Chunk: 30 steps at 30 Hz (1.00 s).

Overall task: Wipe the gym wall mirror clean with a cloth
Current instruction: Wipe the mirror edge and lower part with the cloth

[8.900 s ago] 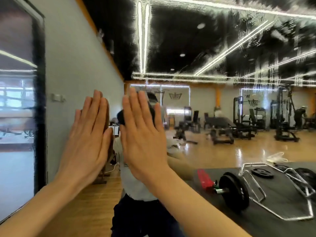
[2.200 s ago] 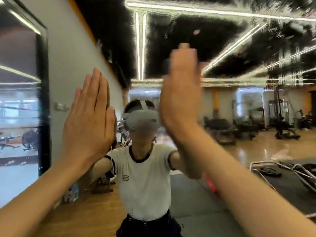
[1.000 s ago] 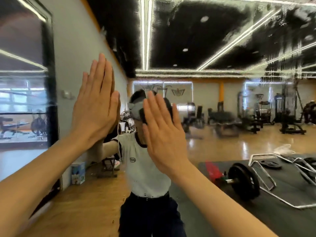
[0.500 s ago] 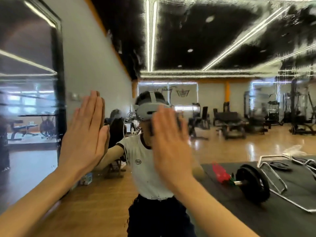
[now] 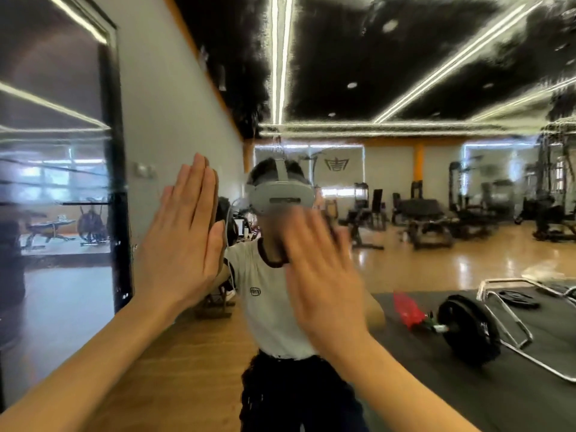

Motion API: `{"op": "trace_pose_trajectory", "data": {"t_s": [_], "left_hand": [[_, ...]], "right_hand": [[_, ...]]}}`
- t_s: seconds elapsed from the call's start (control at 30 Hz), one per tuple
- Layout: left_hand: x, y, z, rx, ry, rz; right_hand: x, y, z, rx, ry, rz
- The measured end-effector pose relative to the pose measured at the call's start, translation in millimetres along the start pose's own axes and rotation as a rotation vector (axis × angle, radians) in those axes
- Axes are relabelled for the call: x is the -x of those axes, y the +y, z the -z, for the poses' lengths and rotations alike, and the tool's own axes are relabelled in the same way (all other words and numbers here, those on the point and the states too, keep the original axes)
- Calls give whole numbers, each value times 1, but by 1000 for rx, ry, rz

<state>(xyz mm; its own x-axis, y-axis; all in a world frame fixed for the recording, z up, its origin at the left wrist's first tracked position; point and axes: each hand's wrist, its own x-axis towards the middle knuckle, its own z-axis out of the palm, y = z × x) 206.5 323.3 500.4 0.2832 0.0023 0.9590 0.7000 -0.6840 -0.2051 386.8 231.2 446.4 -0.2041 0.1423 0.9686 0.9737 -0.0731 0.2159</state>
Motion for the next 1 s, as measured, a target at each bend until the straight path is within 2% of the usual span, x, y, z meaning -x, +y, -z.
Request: {"op": "trace_pose_trajectory", "data": {"t_s": [0.07,0.13,0.2,0.27,0.33,0.37,0.43,0.53,0.6,0.67,0.8,0.87,0.9,1.0], "left_hand": [[0,0,0,0,4,0],[1,0,0,2,4,-1],[0,-1,0,1,10,-7],[0,-1,0,1,14,-6],[0,0,-1,13,21,-6],[0,0,-1,19,24,-10],[0,0,-1,25,30,-15],[0,-1,0,30,36,-16],[0,-1,0,33,41,-11],[0,-1,0,32,32,-11],[1,0,0,54,23,1],[1,-1,-1,55,25,-5],[1,-1,-1,54,25,-9],[1,-1,-1,64,29,-8]], "right_hand": [[-4,-9,-5,41,-81,195],[-3,18,7,83,-117,303],[12,58,25,79,-113,209],[31,90,43,78,-79,-22],[36,89,46,65,-24,-171],[29,76,40,64,7,-186],[1,34,19,68,36,-85],[-41,-23,-7,41,-29,140],[-48,-13,-3,69,-88,297],[-38,28,16,82,-130,356],[1,99,54,123,-117,64],[-3,76,43,122,-63,-21],[-13,52,31,119,-43,-5],[-50,-17,-5,105,-32,182]]}}
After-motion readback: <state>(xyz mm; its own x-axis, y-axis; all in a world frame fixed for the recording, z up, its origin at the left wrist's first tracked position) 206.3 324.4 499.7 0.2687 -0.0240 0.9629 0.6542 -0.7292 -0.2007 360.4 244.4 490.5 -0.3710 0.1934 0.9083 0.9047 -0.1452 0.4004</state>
